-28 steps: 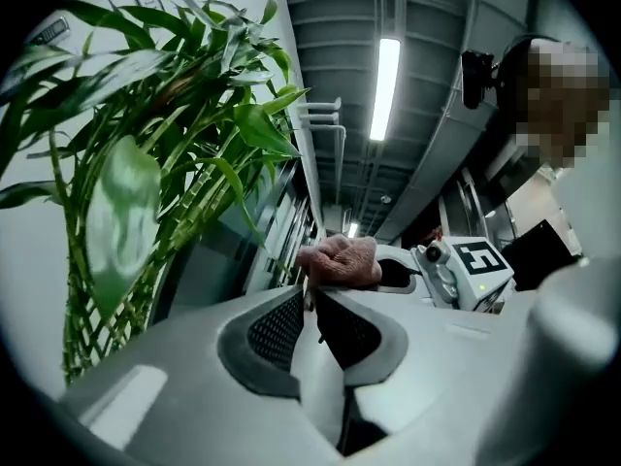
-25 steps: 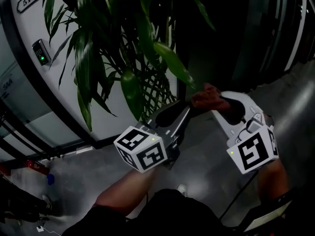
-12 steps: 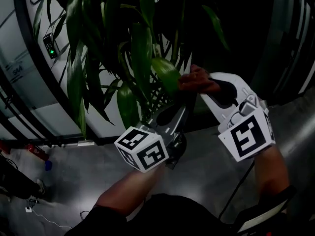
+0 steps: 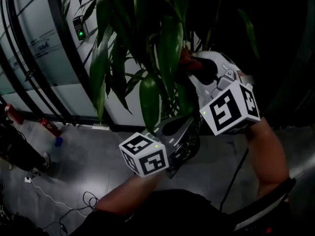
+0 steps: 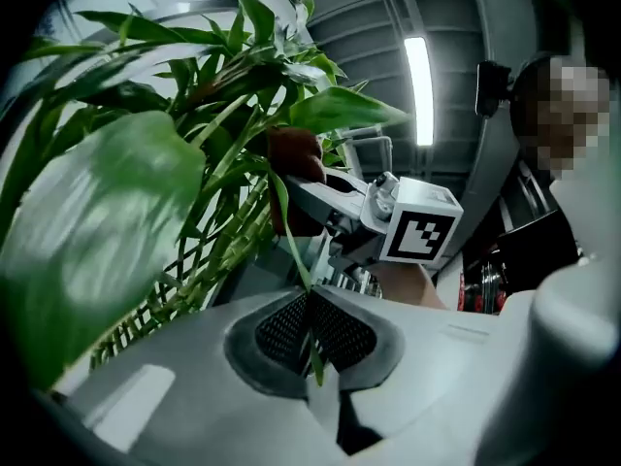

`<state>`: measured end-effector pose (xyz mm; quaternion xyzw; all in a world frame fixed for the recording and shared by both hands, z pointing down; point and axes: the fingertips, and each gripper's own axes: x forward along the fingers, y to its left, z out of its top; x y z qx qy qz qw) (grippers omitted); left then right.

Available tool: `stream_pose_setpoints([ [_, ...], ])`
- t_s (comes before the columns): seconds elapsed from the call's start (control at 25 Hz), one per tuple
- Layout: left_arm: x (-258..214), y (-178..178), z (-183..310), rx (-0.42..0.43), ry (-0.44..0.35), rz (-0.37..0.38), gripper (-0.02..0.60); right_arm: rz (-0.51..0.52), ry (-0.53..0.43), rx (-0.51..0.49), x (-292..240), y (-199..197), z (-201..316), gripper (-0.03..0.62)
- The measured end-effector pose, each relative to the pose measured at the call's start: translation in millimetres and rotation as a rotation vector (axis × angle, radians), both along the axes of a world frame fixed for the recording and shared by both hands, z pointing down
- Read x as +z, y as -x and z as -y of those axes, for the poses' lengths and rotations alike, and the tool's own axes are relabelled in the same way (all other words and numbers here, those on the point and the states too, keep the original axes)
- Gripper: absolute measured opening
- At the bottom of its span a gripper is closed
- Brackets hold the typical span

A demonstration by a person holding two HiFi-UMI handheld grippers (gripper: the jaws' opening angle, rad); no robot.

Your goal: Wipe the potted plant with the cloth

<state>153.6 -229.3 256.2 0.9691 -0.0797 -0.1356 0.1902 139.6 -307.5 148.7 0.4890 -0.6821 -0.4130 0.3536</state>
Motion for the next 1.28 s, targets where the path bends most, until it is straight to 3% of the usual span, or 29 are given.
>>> stream_pose_setpoints([
  [0.44,39,4,-1,-0.005,0.097,0.042,0.018,-0.147,0.004,-0.056,50,5,-19,0.063],
  [0.6,39,0,-9,-0.021,0.078,0.044,0.018,-0.186,0.023,-0.096,72,4,-45,0.063],
  [0.8,42,-4,-10,-0.066,0.031,0.092,0.018,-0.201,0.121,-0.184,111,7,-69,0.063],
  [0.96,43,-4,-12,-0.094,0.004,0.127,0.018,-0.147,0.203,-0.241,123,9,-86,0.063],
  [1.16,45,-3,-10,-0.135,-0.021,0.166,0.018,0.039,0.447,-0.362,131,13,-110,0.063],
  [1.28,45,-3,-10,-0.136,-0.011,0.166,0.018,0.087,0.494,-0.385,133,11,-115,0.063],
])
